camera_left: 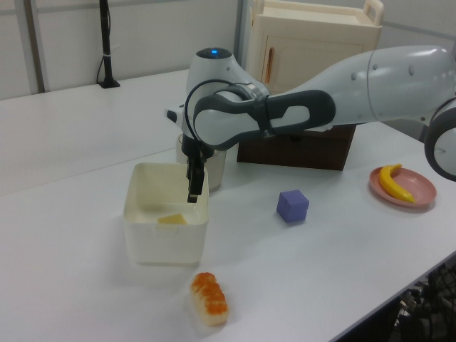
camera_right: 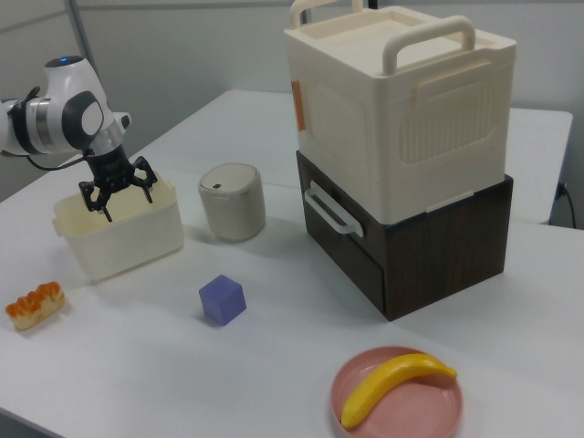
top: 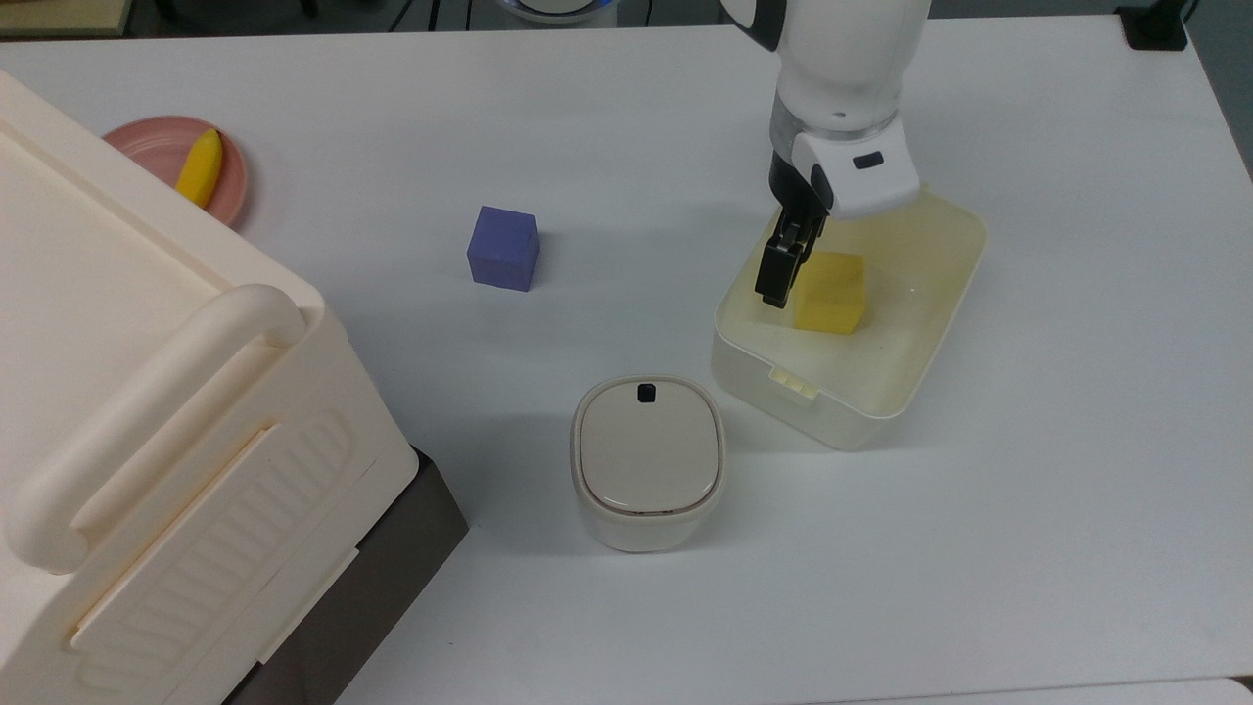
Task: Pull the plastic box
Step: 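Move the gripper over the cream plastic box and lower it inside the rim, then hook the box rim with the gripper and drag the box toward the purple cube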
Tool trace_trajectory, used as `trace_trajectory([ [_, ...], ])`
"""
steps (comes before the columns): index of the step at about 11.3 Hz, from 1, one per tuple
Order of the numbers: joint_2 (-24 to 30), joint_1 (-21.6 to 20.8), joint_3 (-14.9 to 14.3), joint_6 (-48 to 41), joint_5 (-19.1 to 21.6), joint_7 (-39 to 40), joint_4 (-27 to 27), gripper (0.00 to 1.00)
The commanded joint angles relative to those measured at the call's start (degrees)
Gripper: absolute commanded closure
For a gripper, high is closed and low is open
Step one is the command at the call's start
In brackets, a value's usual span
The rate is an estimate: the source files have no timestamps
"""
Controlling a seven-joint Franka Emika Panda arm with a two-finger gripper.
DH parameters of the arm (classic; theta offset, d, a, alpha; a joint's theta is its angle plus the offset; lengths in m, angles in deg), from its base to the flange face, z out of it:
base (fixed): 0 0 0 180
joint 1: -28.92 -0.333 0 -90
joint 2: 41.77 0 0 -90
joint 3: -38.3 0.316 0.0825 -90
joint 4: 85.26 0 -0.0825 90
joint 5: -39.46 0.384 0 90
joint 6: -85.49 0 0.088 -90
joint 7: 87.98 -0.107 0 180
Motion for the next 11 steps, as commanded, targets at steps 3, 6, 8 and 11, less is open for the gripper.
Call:
trace_trajectory([
  [3, 0.78, -0.22, -1.21, -0.26, -0.86, -0.67, 1.31, 0.0],
  [6, 0.78, -0.57, -2.09, -0.26, -1.91, -0.41, 3.51, 0.0],
  [8, 0.96, -0.84, -2.17, -0.52, -1.91, -0.32, 4.74, 0.0],
  [11, 1.75, -0.93, -3.4, -0.87, -2.09, 1.0, 7.46, 0.0],
])
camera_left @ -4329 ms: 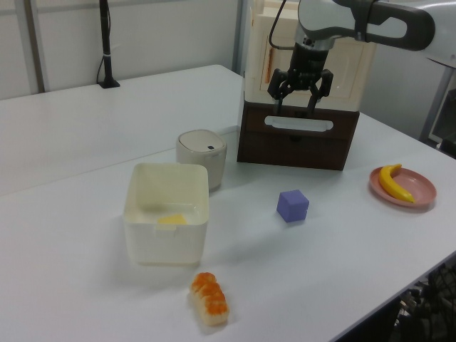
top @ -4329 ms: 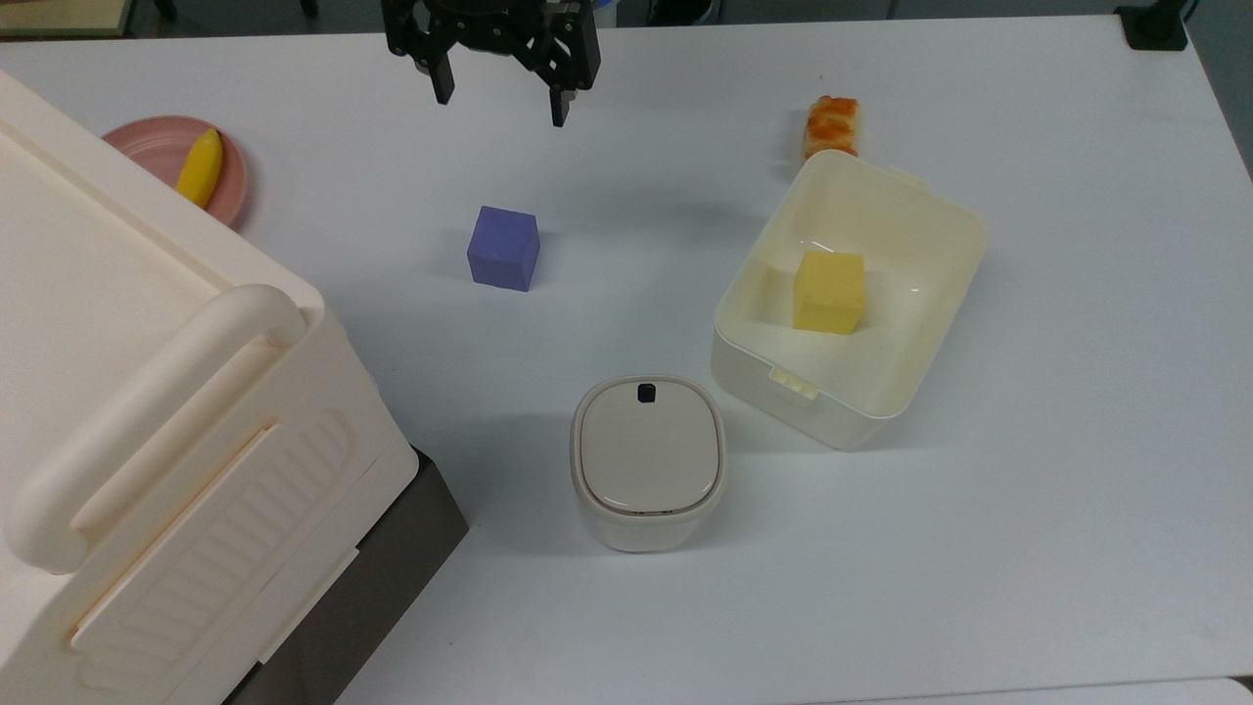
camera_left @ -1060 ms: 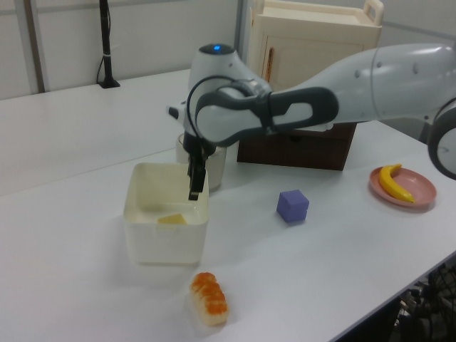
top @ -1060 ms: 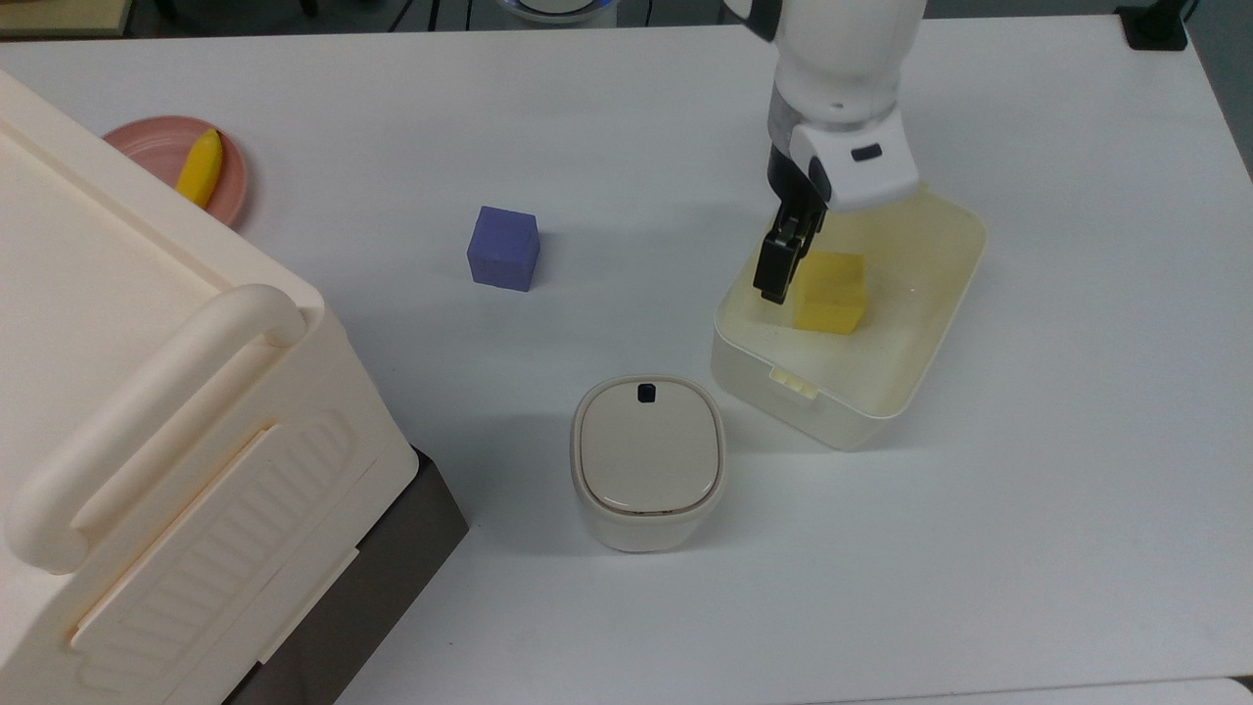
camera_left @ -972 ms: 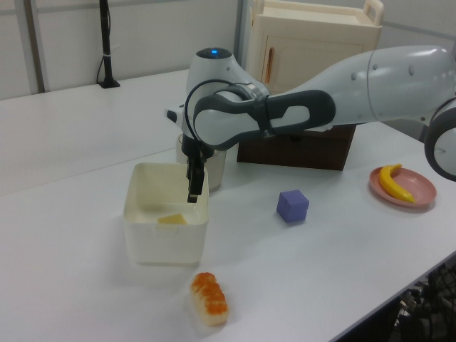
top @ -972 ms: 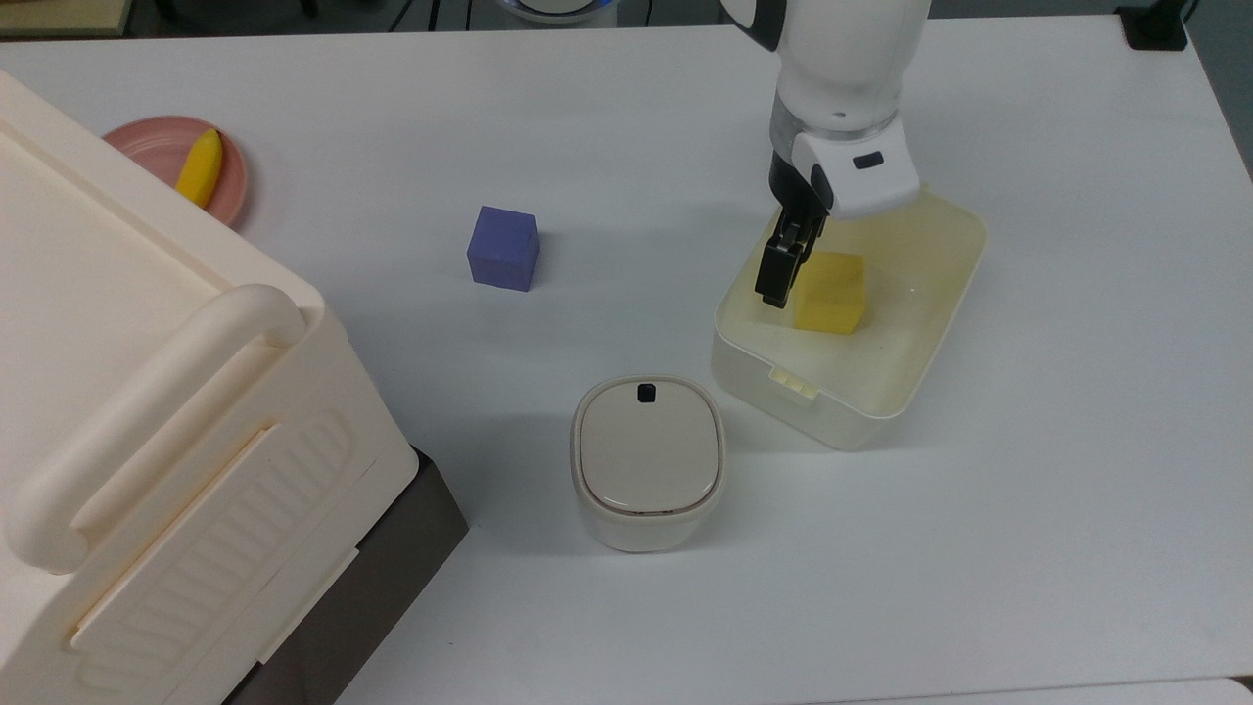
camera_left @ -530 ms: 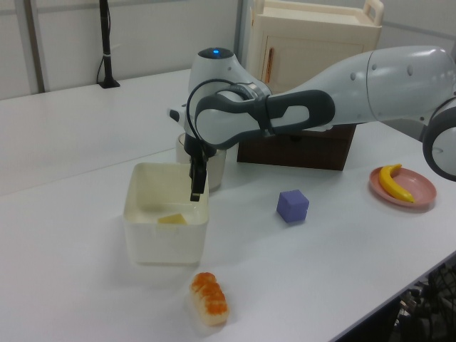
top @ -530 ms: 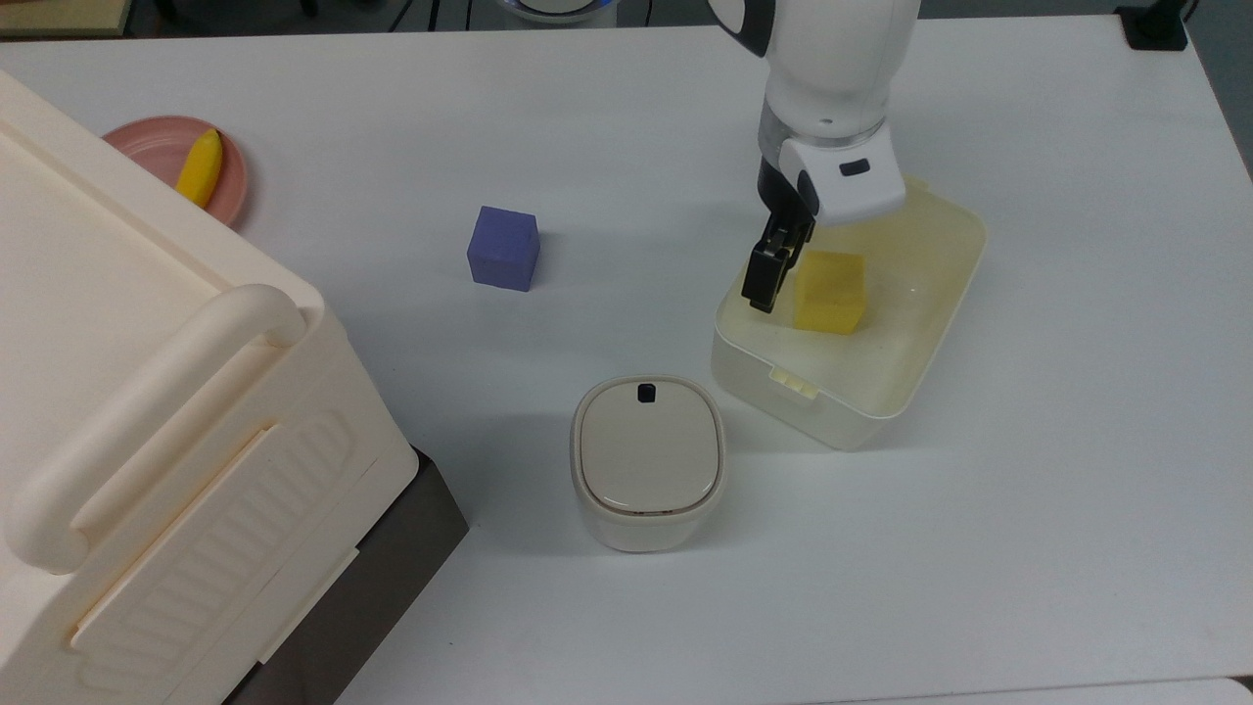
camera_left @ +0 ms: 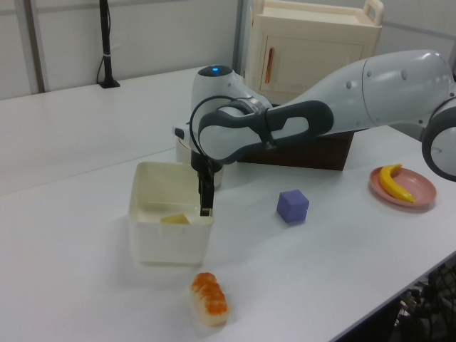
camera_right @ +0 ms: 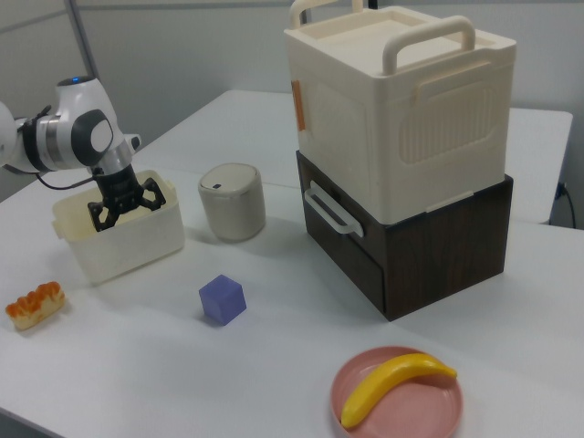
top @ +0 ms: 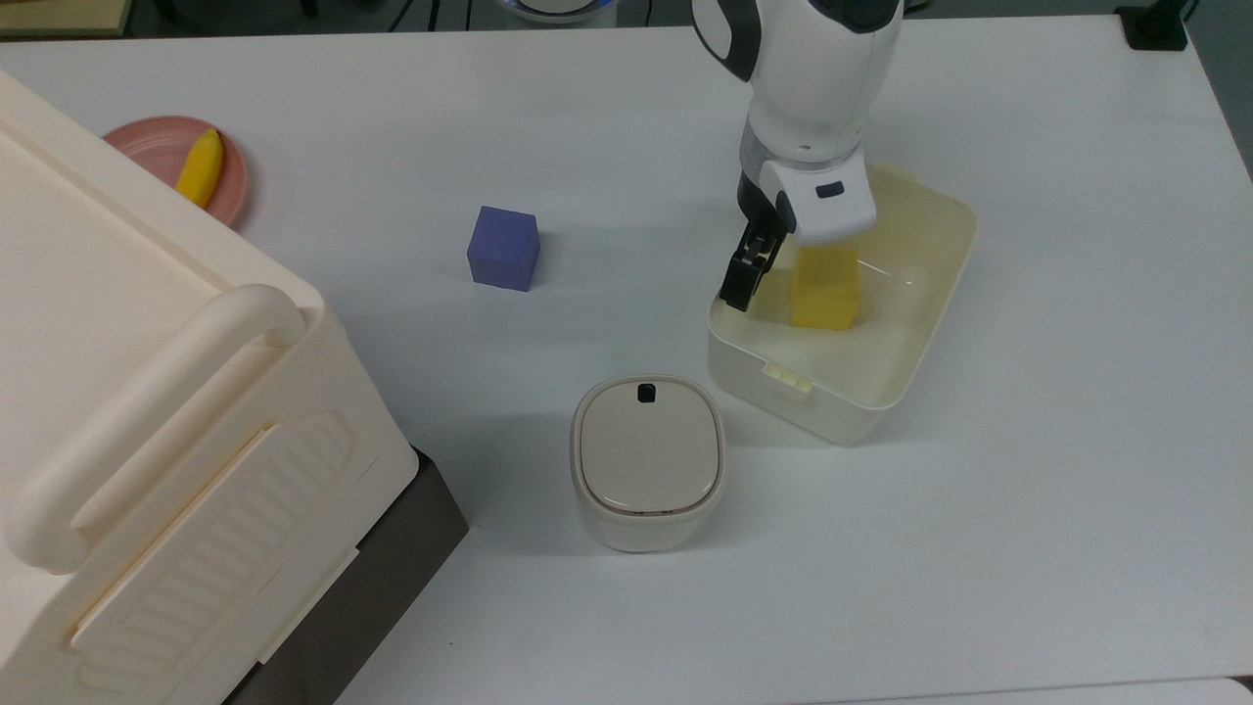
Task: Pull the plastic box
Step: 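Hook the box rim with the gripper and drag the box toward the purple cube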
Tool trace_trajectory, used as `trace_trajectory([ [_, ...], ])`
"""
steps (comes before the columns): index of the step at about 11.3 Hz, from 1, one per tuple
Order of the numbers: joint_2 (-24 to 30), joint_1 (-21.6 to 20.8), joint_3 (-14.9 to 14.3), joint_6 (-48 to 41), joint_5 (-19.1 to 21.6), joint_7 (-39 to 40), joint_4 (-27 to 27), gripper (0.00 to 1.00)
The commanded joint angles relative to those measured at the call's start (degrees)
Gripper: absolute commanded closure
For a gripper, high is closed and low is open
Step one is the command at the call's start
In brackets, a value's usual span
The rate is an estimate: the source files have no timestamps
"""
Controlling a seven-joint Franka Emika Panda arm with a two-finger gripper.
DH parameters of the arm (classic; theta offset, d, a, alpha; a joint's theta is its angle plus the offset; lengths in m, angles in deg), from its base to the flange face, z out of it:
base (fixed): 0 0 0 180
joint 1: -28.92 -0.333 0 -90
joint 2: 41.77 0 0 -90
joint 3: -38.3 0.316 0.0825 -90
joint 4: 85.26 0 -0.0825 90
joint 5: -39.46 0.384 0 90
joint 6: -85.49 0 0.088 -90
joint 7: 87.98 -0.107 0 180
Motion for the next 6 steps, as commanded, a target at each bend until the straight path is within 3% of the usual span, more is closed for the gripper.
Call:
trace_trajectory([
  [1, 2.38, -0.94, -2.44, -0.77, -1.01, 1.2, 4.14, 0.0],
  [6, 3.08, -1.64, -4.72, -1.29, -1.01, 2.26, 4.67, 0.0],
])
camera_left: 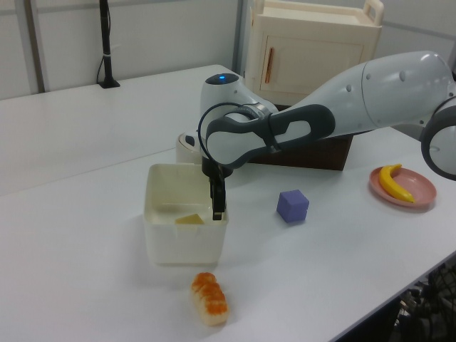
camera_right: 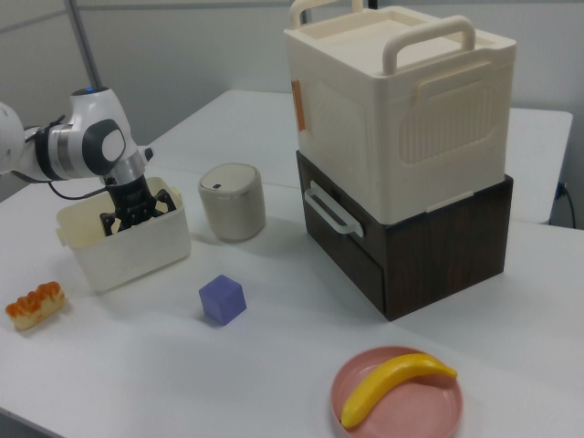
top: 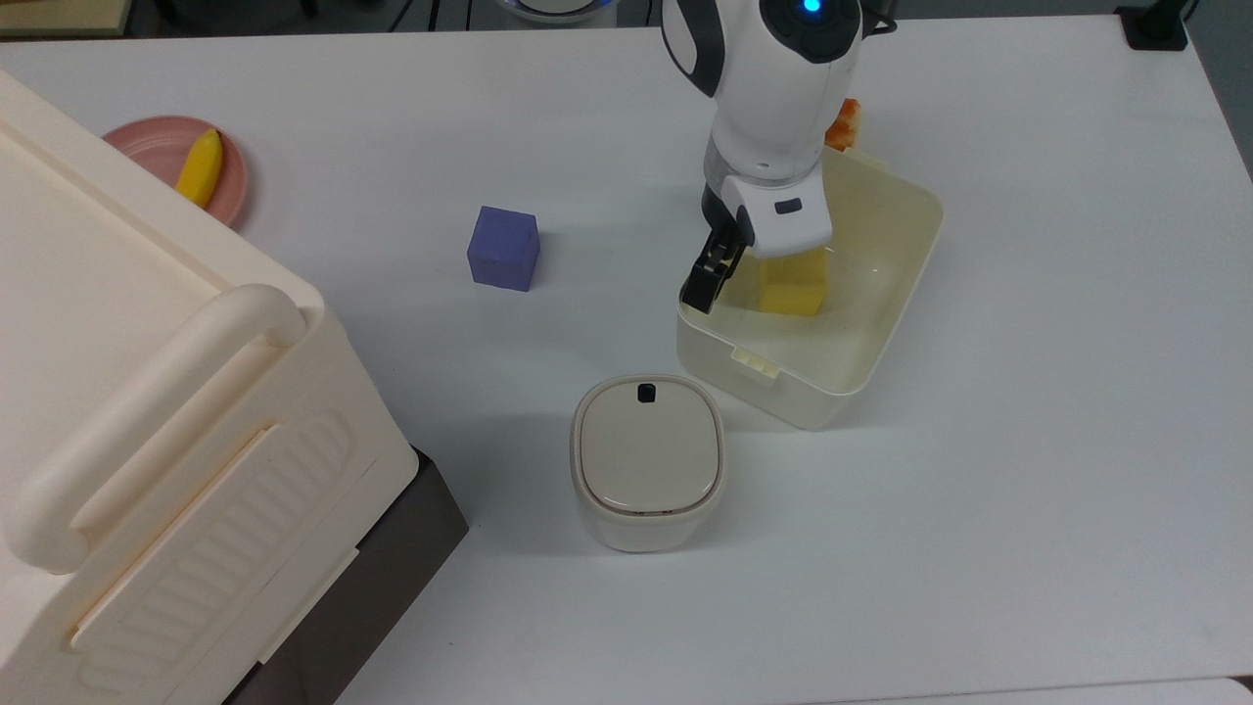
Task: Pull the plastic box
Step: 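Hook the box rim with the gripper and drag the box toward the purple cube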
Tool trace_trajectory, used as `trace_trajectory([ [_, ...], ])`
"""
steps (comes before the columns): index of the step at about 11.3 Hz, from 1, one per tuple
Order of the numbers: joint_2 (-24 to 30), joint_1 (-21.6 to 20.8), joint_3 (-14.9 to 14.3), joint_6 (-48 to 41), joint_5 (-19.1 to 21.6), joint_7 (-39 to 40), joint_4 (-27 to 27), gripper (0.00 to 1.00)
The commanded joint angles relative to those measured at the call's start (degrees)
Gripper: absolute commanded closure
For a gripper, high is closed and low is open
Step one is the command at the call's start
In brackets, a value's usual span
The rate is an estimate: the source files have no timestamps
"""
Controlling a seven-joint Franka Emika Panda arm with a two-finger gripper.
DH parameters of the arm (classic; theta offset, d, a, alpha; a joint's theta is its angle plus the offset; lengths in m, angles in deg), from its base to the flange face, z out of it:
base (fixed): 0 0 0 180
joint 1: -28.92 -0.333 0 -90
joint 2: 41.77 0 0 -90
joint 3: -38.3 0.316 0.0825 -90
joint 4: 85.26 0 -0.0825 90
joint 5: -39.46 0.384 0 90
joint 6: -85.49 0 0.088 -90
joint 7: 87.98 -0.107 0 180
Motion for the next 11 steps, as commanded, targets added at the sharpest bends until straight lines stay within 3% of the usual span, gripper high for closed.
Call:
trace_trajectory([
  [1, 3.05, -2.06, -3.18, -1.45, -0.89, 1.54, 2.34, 0.0],
  [11, 5.68, -2.33, -6.53, -4.88, -0.8, 4.36, 2.78, 0.0],
])
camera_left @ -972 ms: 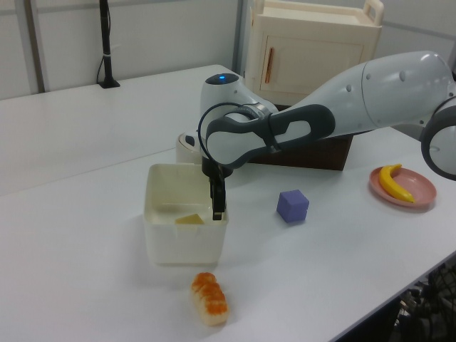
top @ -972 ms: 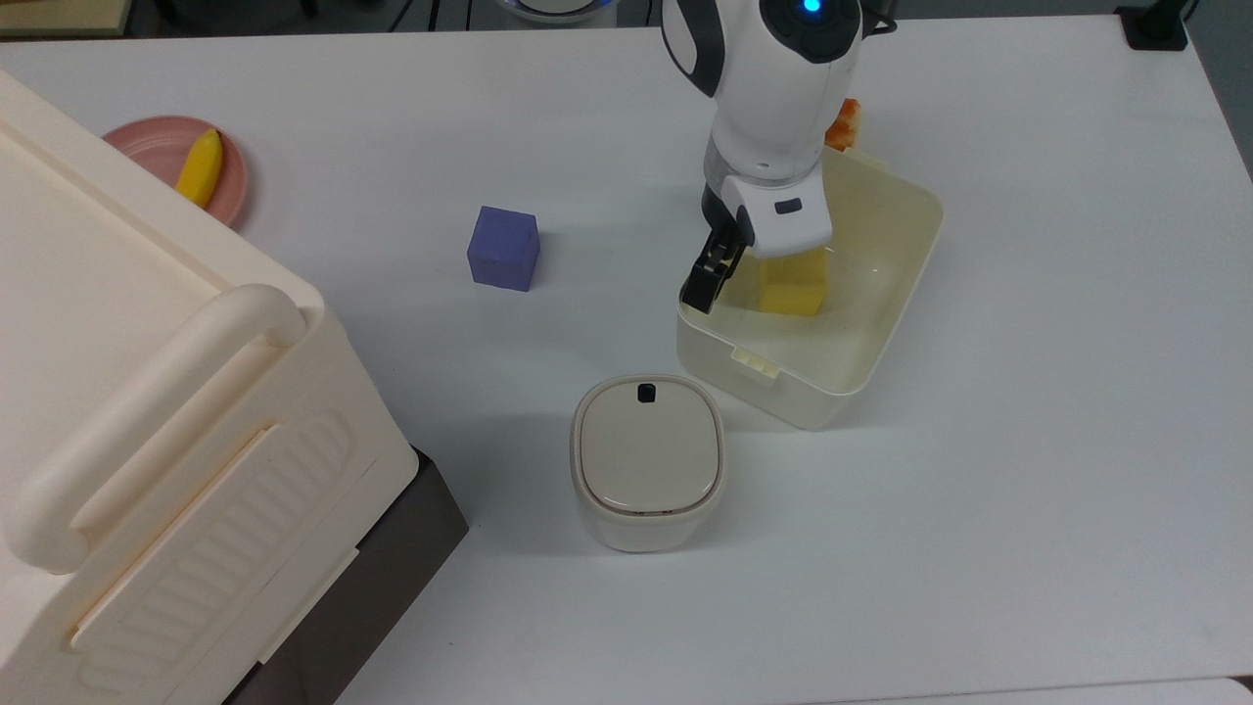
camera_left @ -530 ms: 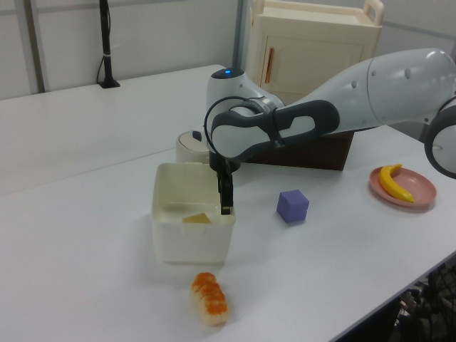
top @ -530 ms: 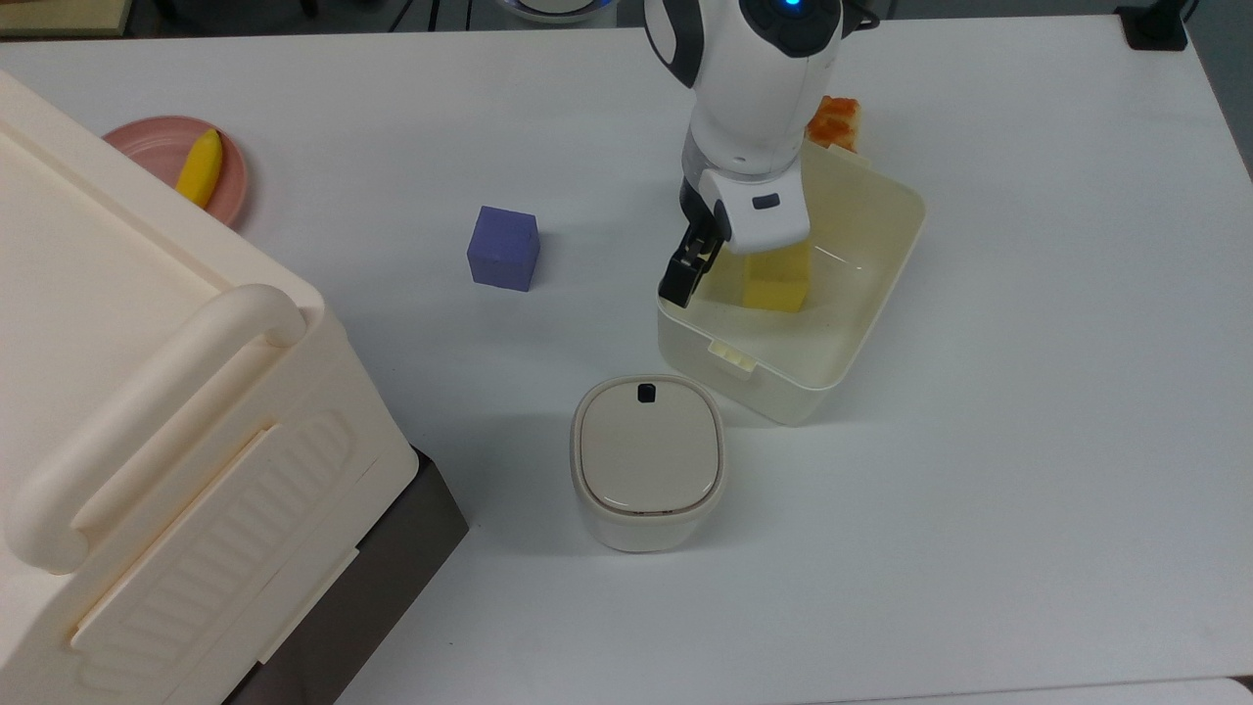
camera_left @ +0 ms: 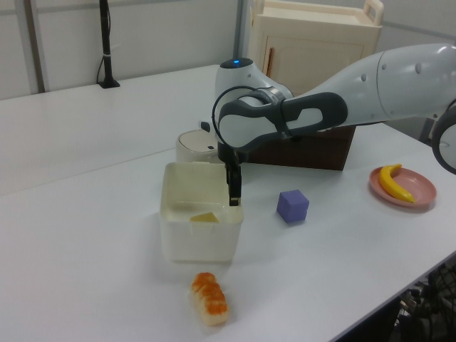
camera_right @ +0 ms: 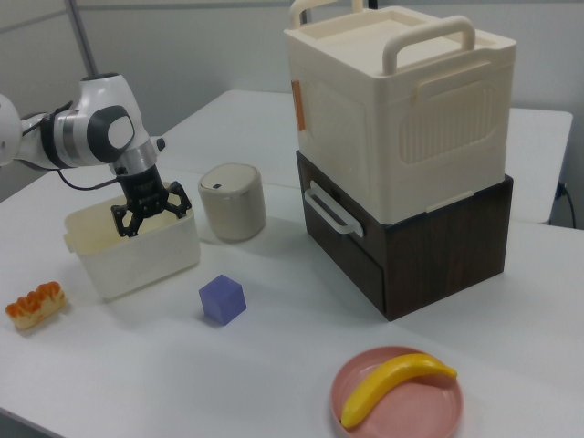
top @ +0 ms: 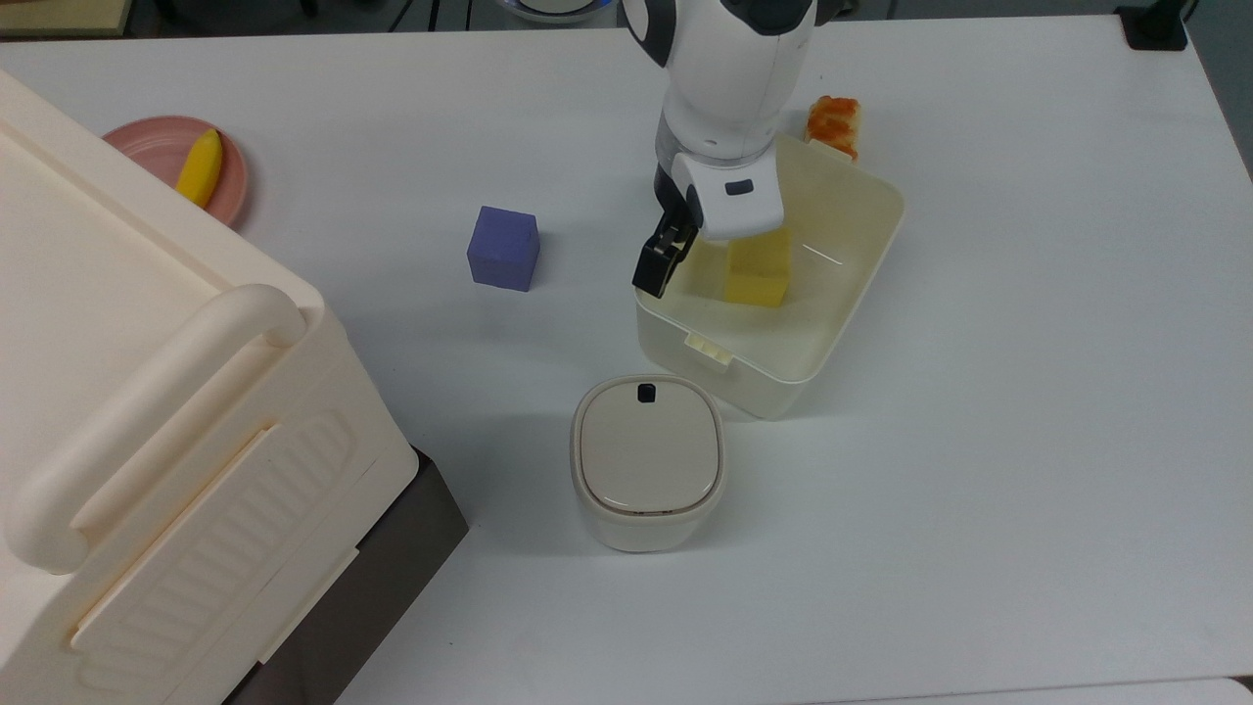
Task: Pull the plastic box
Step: 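Hook the box rim with the gripper and drag the box toward the purple cube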
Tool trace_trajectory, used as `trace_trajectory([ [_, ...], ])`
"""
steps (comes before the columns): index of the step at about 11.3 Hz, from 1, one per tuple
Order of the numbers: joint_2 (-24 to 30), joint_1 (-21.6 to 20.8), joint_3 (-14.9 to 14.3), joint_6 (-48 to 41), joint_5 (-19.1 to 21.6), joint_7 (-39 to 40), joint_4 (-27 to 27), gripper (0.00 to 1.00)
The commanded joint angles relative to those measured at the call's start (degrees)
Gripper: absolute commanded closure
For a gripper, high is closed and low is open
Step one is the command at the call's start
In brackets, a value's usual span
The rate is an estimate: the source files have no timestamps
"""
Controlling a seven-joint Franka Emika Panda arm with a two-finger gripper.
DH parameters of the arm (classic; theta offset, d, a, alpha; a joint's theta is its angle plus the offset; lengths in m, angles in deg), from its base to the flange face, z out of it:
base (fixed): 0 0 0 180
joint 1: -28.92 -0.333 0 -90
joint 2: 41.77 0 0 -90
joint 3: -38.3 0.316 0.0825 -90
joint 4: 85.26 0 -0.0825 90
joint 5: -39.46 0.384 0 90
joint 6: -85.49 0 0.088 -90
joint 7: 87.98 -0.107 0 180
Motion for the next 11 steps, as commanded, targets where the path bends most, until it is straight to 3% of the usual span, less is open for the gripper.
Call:
trace_trajectory([
  [1, 2.44, -1.42, -2.29, -0.85, -0.85, 1.62, 2.53, 0.0],
  [6, 3.49, -0.98, -2.91, -1.8, -0.32, -0.47, 2.18, 0.0],
  [11, 5.43, -1.59, -1.51, -2.7, 0.56, -16.2, -0.19, 0.0],
])
